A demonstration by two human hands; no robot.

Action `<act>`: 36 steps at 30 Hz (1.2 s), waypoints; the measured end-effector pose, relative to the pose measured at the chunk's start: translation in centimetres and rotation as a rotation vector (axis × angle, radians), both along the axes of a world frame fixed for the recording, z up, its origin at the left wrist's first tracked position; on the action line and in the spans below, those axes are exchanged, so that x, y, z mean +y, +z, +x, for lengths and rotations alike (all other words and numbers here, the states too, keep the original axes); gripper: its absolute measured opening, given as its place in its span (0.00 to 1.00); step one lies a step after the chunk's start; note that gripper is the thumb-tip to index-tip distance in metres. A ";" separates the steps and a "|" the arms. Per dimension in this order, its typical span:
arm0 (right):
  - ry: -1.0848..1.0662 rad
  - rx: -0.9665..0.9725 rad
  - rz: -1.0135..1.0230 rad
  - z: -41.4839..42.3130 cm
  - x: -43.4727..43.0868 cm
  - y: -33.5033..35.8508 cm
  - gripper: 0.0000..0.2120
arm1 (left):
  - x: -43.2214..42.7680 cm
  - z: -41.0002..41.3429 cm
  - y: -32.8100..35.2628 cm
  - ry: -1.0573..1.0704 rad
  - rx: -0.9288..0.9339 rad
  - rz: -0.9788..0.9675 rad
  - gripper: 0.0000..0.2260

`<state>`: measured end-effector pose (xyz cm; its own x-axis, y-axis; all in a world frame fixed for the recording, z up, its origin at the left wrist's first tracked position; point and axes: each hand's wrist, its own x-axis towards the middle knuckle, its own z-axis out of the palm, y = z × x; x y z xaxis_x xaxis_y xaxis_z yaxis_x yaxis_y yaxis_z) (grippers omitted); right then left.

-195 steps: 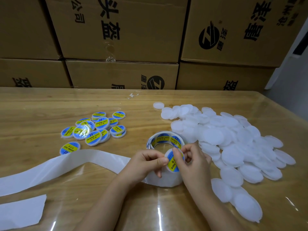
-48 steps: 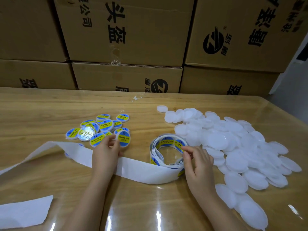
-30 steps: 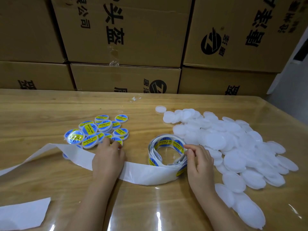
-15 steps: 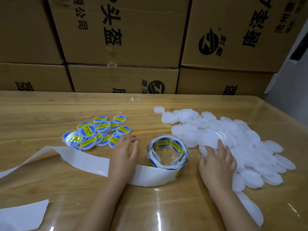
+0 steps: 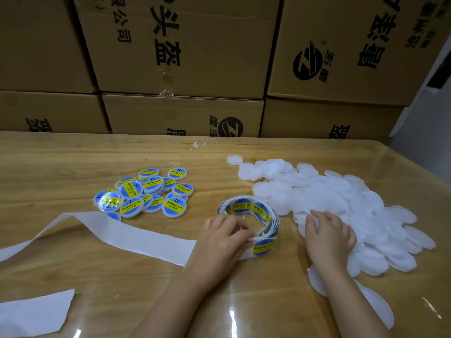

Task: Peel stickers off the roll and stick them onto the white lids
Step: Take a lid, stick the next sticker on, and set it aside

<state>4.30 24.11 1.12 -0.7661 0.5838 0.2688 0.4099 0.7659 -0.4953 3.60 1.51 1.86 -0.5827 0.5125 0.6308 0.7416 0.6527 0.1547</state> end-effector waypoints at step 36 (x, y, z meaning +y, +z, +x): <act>0.020 0.377 -0.174 -0.1 0.0 0.1 0.12 | 0.3 0.8 0.0 -0.094 -0.184 0.380 0.06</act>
